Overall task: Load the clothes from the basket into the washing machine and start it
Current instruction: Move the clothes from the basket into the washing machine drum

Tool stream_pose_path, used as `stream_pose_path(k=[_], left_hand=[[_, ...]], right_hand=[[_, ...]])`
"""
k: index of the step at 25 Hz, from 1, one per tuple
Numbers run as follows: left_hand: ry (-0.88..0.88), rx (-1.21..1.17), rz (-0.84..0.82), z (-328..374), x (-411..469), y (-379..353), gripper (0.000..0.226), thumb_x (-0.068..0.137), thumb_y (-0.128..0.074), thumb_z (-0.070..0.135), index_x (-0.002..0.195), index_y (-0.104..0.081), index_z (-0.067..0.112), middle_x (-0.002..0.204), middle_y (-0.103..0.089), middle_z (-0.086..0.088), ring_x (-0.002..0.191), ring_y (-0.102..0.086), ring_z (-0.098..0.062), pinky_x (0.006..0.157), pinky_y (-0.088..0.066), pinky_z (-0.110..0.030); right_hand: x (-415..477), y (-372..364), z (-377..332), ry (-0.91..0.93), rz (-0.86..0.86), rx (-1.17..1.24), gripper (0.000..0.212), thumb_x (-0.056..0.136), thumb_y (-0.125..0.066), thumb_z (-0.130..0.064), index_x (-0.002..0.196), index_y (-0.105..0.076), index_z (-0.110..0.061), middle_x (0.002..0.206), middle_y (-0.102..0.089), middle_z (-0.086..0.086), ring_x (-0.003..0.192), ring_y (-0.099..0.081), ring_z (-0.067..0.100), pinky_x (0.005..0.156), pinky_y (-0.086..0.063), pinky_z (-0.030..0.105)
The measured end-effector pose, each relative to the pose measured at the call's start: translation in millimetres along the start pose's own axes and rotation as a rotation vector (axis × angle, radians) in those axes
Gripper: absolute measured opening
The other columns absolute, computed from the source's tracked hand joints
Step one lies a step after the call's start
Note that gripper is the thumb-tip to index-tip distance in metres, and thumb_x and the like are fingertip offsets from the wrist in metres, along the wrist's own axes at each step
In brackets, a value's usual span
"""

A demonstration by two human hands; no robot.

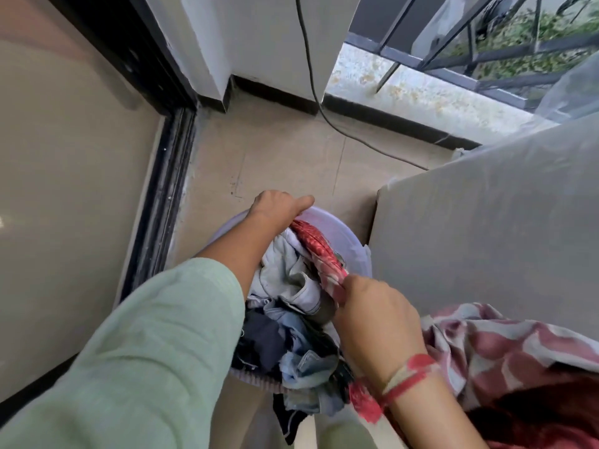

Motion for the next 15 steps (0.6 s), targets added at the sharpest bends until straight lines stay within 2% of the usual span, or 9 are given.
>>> stream_pose_path(k=[2, 4, 5, 8, 10, 13, 15], left_hand=[[0.005, 0.001, -0.017, -0.3, 2.2, 0.5, 0.058, 0.089, -0.040, -0.001, 0.139, -0.023, 0.023, 0.109, -0.059, -0.014, 0.099, -0.059, -0.031, 0.070, -0.042, -0.036], [0.050, -0.006, -0.056, -3.6, -1.6, 0.9, 0.057, 0.089, -0.041, -0.002, 0.138, -0.022, 0.021, 0.111, -0.058, -0.015, 0.100, -0.058, -0.031, 0.073, -0.044, -0.037], [0.068, -0.013, -0.075, -5.4, -4.4, 2.2, 0.055, 0.089, -0.042, -0.001, 0.137, -0.023, 0.021, 0.112, -0.059, -0.015, 0.099, -0.058, -0.030, 0.074, -0.045, -0.037], [0.038, -0.029, -0.049, 1.0, -12.2, 3.3, 0.053, 0.091, -0.041, 0.002, 0.138, -0.024, 0.022, 0.112, -0.059, -0.015, 0.101, -0.059, -0.031, 0.077, -0.046, -0.038], [0.011, -0.010, -0.048, 1.6, -16.0, 1.3, 0.054, 0.092, -0.040, 0.004, 0.140, -0.023, 0.024, 0.112, -0.060, -0.016, 0.102, -0.059, -0.033, 0.077, -0.046, -0.038], [0.056, -0.036, -0.015, -15.0, -9.6, -6.7, 0.053, 0.093, -0.037, 0.004, 0.140, -0.024, 0.024, 0.112, -0.060, -0.018, 0.102, -0.059, -0.034, 0.078, -0.045, -0.039], [0.068, -0.057, -0.016, -23.5, -5.7, -10.6, 0.051, 0.093, -0.038, 0.006, 0.140, -0.024, 0.023, 0.113, -0.060, -0.019, 0.103, -0.059, -0.036, 0.080, -0.046, -0.041]], right_hand=[[-0.9, 3.1, 12.1, -0.051, 0.020, -0.003, 0.016, 0.090, -0.042, -0.017, 0.102, -0.051, -0.022, 0.097, -0.064, 0.005, 0.093, -0.061, 0.031, 0.062, -0.031, 0.030], [6.8, 7.0, 21.9, -0.097, 0.014, 0.013, 0.018, 0.092, -0.041, -0.020, 0.107, -0.050, -0.022, 0.102, -0.065, 0.009, 0.094, -0.062, 0.034, 0.063, -0.039, 0.032], [5.4, 11.3, 21.8, -0.087, -0.009, 0.025, 0.018, 0.092, -0.042, -0.020, 0.108, -0.051, -0.022, 0.105, -0.065, 0.010, 0.096, -0.061, 0.034, 0.065, -0.042, 0.032], [-29.2, 25.4, 11.1, 0.031, -0.076, 0.008, 0.020, 0.090, -0.042, -0.018, 0.108, -0.052, -0.021, 0.110, -0.062, 0.002, 0.099, -0.061, 0.030, 0.064, -0.033, 0.029], [-64.1, 39.8, 4.3, 0.109, -0.086, -0.003, 0.020, 0.094, -0.037, -0.022, 0.109, -0.049, -0.024, 0.110, -0.061, -0.002, 0.102, -0.060, 0.025, 0.067, -0.033, 0.030], [-90.6, 45.5, 6.3, 0.114, -0.130, -0.117, 0.018, 0.096, -0.034, -0.033, 0.112, -0.040, -0.027, 0.102, -0.060, 0.002, 0.106, -0.059, 0.019, 0.078, -0.038, 0.031], [-78.9, 25.9, 2.1, 0.082, -0.146, -0.135, 0.016, 0.095, -0.036, -0.028, 0.111, -0.038, -0.027, 0.100, -0.058, 0.002, 0.104, -0.060, 0.021, 0.072, -0.037, 0.033]])
Point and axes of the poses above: each hand's wrist, its own x-axis towards the middle knuckle, its own y-axis out of the back of the hand, z = x × y, the point moved 6 cm from there along x, towards the middle knuckle
